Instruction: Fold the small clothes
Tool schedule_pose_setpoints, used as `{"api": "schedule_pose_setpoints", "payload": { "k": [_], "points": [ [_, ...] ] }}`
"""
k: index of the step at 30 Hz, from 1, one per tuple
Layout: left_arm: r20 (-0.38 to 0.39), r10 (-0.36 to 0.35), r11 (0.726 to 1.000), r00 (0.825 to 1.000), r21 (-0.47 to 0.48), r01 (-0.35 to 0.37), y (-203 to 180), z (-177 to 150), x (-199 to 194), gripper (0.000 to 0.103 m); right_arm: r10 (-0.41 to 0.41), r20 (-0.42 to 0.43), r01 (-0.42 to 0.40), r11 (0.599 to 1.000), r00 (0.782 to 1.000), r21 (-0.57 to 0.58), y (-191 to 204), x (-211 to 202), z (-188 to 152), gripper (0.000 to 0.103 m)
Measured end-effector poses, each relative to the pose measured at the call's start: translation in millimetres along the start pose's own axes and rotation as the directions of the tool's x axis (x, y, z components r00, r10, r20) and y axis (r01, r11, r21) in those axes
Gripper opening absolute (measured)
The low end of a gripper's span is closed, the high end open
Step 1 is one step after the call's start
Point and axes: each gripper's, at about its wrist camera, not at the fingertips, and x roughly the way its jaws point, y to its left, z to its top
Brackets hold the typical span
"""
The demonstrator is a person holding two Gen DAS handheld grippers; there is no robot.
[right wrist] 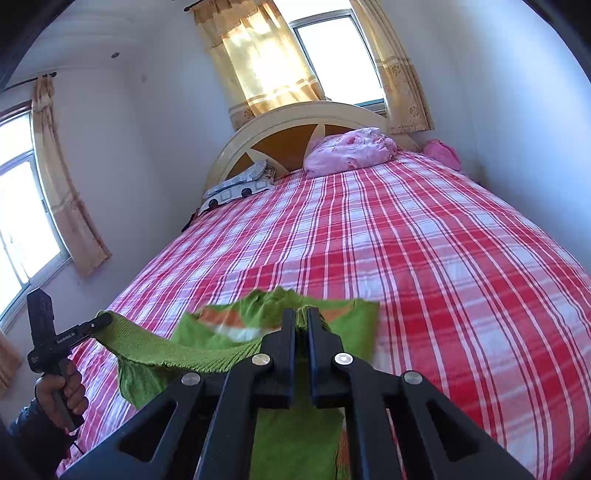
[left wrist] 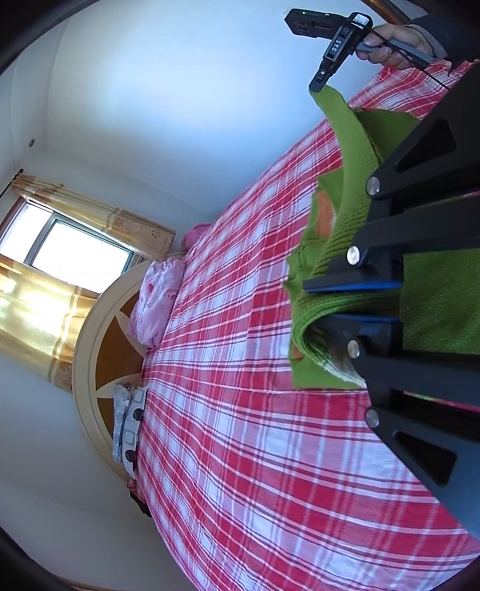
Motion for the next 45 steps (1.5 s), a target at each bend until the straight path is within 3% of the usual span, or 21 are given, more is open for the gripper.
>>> {"api": "schedule_pose_setpoints", "payload": {
  "k": [7,15,19,21,22,23,24,27,30,33,34,36,39,42,45],
  "points": [
    [-0.057,0.032,0.999,0.998,0.014,-0.031,5,22,62,0.01,-0.037,-0.055,0.037,0.999,0.998,0.003,-25,63,27,0.005],
    [-0.173,0.1,0.995,0.98,0.013,-0.1,22,15,142,0.01,-0.097,-0.171,0.107,0.993,0.98,0.049,-69,142,22,0.005],
    [-0.234,0.146,0.988,0.961,-0.012,-0.153,34,8,168,0.022,-0.125,-0.273,0.146,0.988,0.954,0.057,-89,185,16,0.005],
    [-0.248,0.171,0.983,0.954,-0.026,-0.183,39,5,170,0.033,-0.185,-0.285,0.198,0.98,0.94,0.016,-94,197,14,0.009],
    [-0.247,0.162,0.983,0.955,-0.038,-0.177,41,5,168,0.038,-0.208,-0.288,0.218,0.976,0.935,0.001,-95,200,14,0.024],
    [-0.238,0.153,0.984,0.959,-0.051,-0.17,42,5,163,0.04,-0.212,-0.283,0.221,0.975,0.936,0.002,-97,198,14,0.048],
    [-0.23,0.16,0.983,0.96,-0.054,-0.177,42,5,158,0.046,-0.193,-0.272,0.204,0.979,0.943,0.013,-99,195,13,0.056],
    [-0.197,0.181,0.979,0.963,-0.052,-0.195,40,2,133,0.065,-0.214,-0.251,0.222,0.975,0.944,0.002,-96,175,9,0.057],
    [-0.19,0.173,0.982,0.966,-0.038,-0.184,34,-9,114,0.066,-0.229,-0.228,0.229,0.973,0.946,-0.029,-81,144,2,0.057],
    [-0.193,0.197,0.98,0.961,0.028,-0.195,20,-25,102,0.071,-0.147,-0.212,0.134,0.988,0.966,-0.073,-51,117,-11,0.057],
    [-0.2,0.209,0.978,0.957,0.052,-0.203,16,-32,102,0.073,-0.085,-0.234,0.066,0.994,0.969,-0.09,-38,112,-18,0.057],
    [-0.208,0.235,0.971,0.95,0.099,-0.218,11,-45,101,0.073,-0.003,-0.292,-0.027,0.995,0.956,-0.099,-24,113,-31,0.058],
    [-0.244,0.335,0.94,0.91,0.158,-0.303,14,-62,106,0.073,-0.046,-0.37,0.008,0.995,0.928,-0.104,-22,135,-46,0.058],
    [-0.296,0.311,0.95,0.903,0.109,-0.291,28,-74,106,0.075,-0.062,-0.454,0.056,0.998,0.889,-0.027,-44,166,-57,0.058],
    [-0.285,0.307,0.952,0.908,0.1,-0.291,31,-76,94,0.075,-0.086,-0.428,0.086,0.996,0.9,-0.018,-49,169,-56,0.058]
  ]
}}
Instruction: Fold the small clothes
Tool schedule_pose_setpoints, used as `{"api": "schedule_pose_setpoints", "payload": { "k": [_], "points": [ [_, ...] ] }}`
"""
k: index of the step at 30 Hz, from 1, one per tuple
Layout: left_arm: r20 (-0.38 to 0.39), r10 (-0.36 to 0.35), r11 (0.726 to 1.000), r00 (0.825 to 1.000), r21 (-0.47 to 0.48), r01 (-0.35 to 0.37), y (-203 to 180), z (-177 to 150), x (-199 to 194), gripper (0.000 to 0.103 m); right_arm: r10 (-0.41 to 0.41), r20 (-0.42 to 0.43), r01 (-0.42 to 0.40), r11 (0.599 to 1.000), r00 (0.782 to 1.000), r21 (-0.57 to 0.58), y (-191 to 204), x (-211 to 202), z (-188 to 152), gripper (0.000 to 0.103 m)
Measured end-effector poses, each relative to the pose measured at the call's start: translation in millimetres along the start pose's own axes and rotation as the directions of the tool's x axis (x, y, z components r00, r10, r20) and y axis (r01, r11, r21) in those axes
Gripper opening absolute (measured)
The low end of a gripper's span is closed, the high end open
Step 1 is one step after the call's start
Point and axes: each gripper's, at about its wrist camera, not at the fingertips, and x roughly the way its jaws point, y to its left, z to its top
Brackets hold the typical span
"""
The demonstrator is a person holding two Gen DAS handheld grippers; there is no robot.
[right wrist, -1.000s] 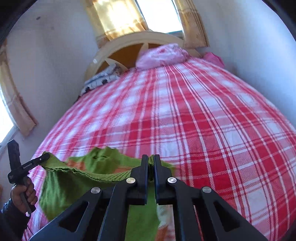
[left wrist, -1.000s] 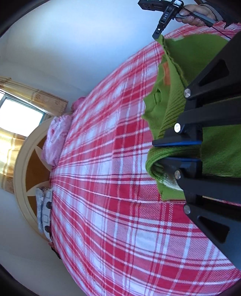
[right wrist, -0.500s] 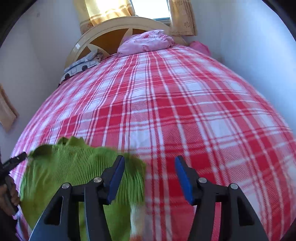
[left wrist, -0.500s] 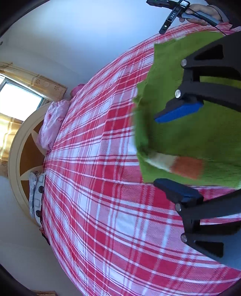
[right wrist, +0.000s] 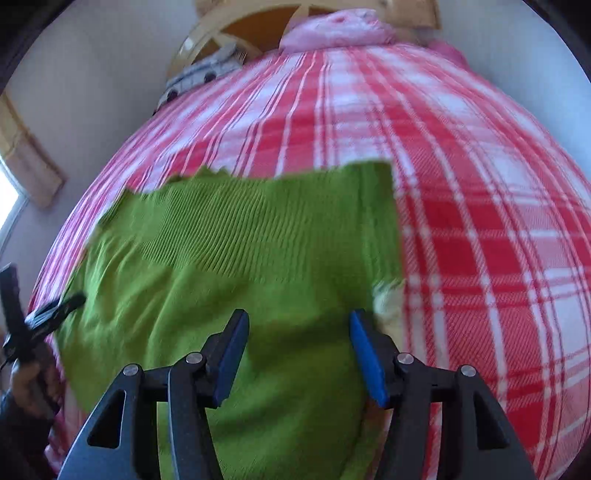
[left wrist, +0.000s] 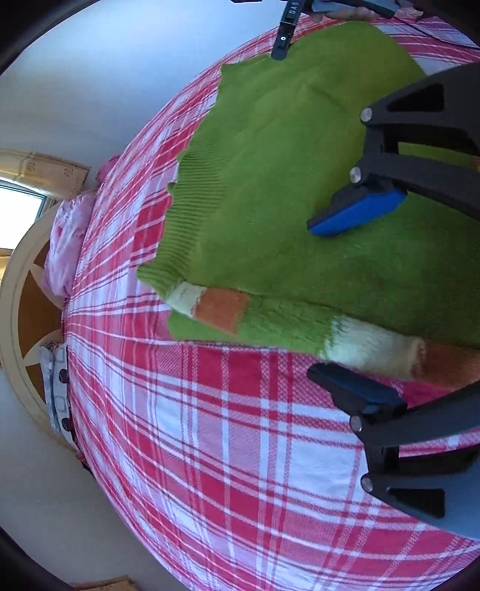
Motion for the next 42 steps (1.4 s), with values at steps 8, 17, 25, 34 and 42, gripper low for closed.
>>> {"api": "schedule_pose_setpoints", "payload": {
  "k": [8,17,25,34,42],
  "points": [
    [0.029,-0.141,0.987,0.99,-0.069,0.143,22,-25,-23,0.048,-0.027,0.069,0.032,0.997,0.997,-0.075,22,-60,-45,0.059],
    [0.073,-0.202,0.972,0.977,-0.111,0.209,33,-22,-24,0.021,-0.028,0.062,0.028,1.0,0.998,0.005,6,-79,-96,0.06],
    [0.106,-0.25,0.961,0.962,-0.098,0.26,34,-40,-52,0.006,0.001,0.049,-0.002,1.0,0.999,0.013,7,-69,-104,0.036],
    [0.076,-0.238,0.961,0.968,-0.127,0.246,44,-51,-42,0.006,0.005,0.025,-0.006,0.999,1.0,0.04,-3,-63,-106,0.023],
    [0.083,-0.213,0.97,0.974,-0.1,0.22,40,-53,-45,0.012,-0.147,0.129,0.155,0.986,0.981,-0.054,31,-93,-92,0.043]
  ]
}}
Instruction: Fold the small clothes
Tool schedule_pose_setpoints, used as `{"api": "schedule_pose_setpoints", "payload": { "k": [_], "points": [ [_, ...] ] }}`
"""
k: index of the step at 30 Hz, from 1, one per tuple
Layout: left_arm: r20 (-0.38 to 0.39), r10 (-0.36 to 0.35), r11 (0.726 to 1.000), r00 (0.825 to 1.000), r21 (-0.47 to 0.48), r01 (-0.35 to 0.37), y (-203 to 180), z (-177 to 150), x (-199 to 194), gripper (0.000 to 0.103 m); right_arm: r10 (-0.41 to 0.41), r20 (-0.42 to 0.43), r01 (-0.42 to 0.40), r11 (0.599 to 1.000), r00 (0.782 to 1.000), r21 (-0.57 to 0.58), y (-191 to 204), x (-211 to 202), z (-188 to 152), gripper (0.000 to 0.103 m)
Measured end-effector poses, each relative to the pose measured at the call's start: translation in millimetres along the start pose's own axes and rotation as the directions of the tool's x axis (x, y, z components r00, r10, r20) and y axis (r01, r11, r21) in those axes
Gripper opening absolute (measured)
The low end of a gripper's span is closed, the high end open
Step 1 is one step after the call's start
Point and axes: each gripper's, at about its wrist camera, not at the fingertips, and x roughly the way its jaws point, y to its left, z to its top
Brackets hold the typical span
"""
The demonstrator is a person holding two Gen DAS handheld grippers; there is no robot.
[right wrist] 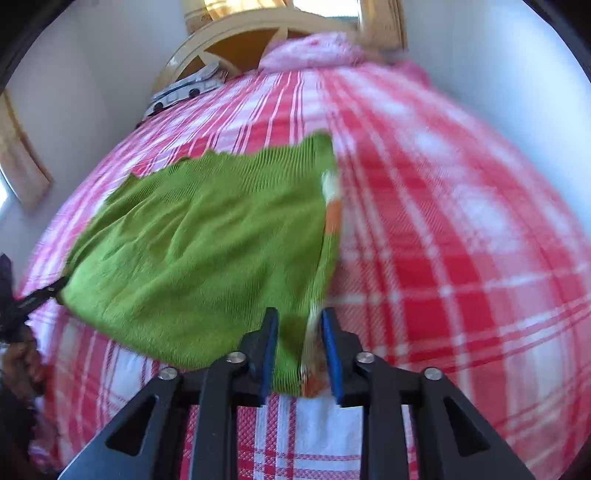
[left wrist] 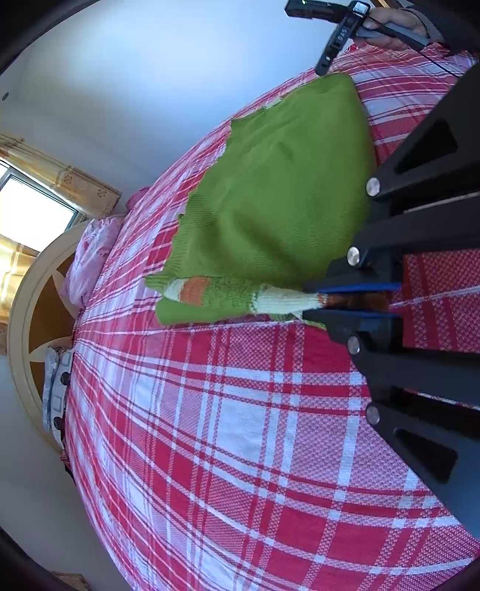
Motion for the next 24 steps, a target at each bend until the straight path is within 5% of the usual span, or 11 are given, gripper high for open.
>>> {"api": "schedule_pose_setpoints", "payload": {
  "k": [1,3,6,8,10,16,20,24],
  "points": [
    [0.006,0.002,1.0,1.0,0.005,-0.002,0,0,-1,0.013,0.013,0.02,-0.013,1.0,1.0,-0.013,5,-5,3,0.054],
    [0.014,0.003,1.0,1.0,0.011,-0.003,0,-2,-1,0.016,0.085,0.058,-0.083,0.996,0.995,-0.044,19,-11,11,0.056],
    [0.008,0.024,1.0,1.0,-0.006,-0.024,3,-3,-2,0.037,0.122,0.039,-0.118,0.989,0.992,-0.09,40,-1,17,0.056],
    [0.016,0.037,0.999,0.999,-0.017,-0.037,5,-5,-5,0.05,0.134,-0.018,-0.135,0.987,0.991,-0.092,47,20,14,0.056],
    [0.011,0.053,0.999,0.999,-0.012,-0.053,6,-6,-6,0.06,0.061,-0.117,-0.071,0.994,0.991,-0.089,47,43,2,0.056],
    [0.018,0.019,0.998,1.0,-0.064,-0.018,17,-9,-6,0.069,-0.041,-0.12,0.019,0.984,0.992,-0.179,72,27,-14,0.056],
    [0.025,0.008,0.997,1.0,-0.076,-0.006,18,-9,-6,0.069,0.039,-0.017,-0.042,0.974,0.999,-0.224,108,13,11,0.056],
    [0.042,0.031,0.996,0.999,-0.089,-0.027,20,-12,-14,0.069,0.061,-0.049,-0.073,0.951,0.997,-0.301,160,45,20,0.056]
  ]
}}
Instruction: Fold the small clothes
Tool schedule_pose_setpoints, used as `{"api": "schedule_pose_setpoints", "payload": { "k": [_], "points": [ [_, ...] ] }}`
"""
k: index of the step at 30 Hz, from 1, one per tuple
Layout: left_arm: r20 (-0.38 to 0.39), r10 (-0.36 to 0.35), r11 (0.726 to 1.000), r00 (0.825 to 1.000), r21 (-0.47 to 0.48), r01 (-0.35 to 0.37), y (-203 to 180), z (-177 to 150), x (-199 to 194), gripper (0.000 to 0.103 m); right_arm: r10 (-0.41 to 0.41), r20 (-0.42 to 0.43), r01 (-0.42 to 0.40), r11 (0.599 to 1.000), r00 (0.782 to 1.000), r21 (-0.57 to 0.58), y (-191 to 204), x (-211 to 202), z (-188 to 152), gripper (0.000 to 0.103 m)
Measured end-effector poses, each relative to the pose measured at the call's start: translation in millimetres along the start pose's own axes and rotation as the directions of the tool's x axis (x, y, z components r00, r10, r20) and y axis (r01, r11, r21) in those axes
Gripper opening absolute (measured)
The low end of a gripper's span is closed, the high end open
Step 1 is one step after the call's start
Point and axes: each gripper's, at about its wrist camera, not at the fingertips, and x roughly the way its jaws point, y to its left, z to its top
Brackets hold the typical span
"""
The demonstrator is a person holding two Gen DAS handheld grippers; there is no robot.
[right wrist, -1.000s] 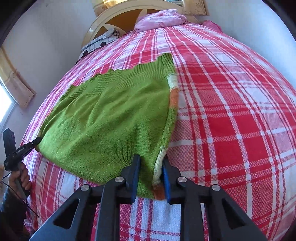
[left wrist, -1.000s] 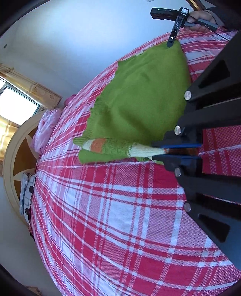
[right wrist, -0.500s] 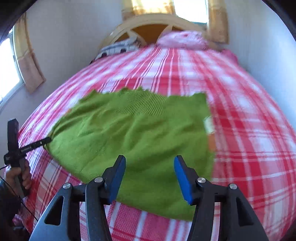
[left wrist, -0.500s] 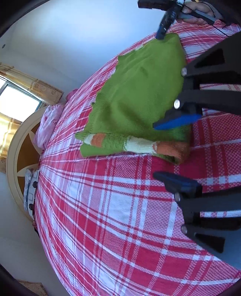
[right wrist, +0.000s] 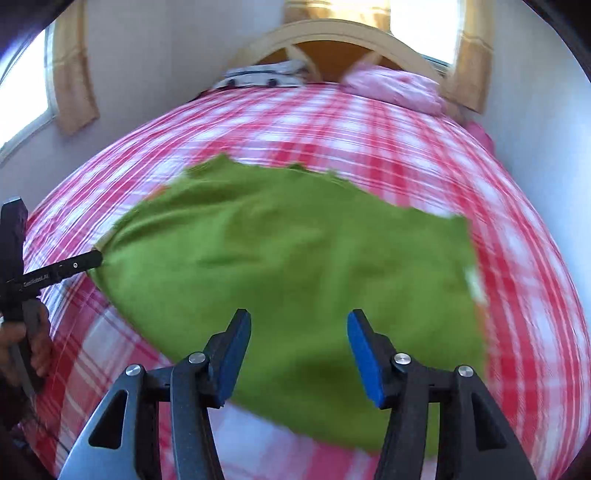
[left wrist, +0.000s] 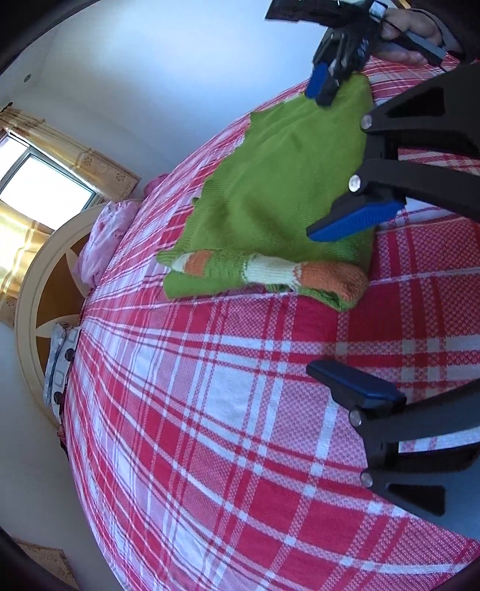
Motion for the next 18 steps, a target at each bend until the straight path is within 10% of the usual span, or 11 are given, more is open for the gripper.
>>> {"api": "schedule_pose_setpoints", "payload": {
  "k": [3,14,18],
  "points": [
    [0.019,0.011,1.0,1.0,-0.015,-0.01,5,-4,-7,0.069,-0.049,-0.085,0.048,0.999,0.995,-0.021,20,29,-10,0.056],
    [0.036,-0.009,0.998,0.999,-0.061,0.011,16,-5,-17,0.075,0.105,-0.014,-0.105,0.992,0.994,-0.071,99,42,24,0.056],
    [-0.001,0.06,0.997,0.998,-0.042,-0.06,21,-5,-21,0.075,0.033,0.016,-0.03,0.988,0.999,-0.153,117,45,6,0.058]
  ]
}}
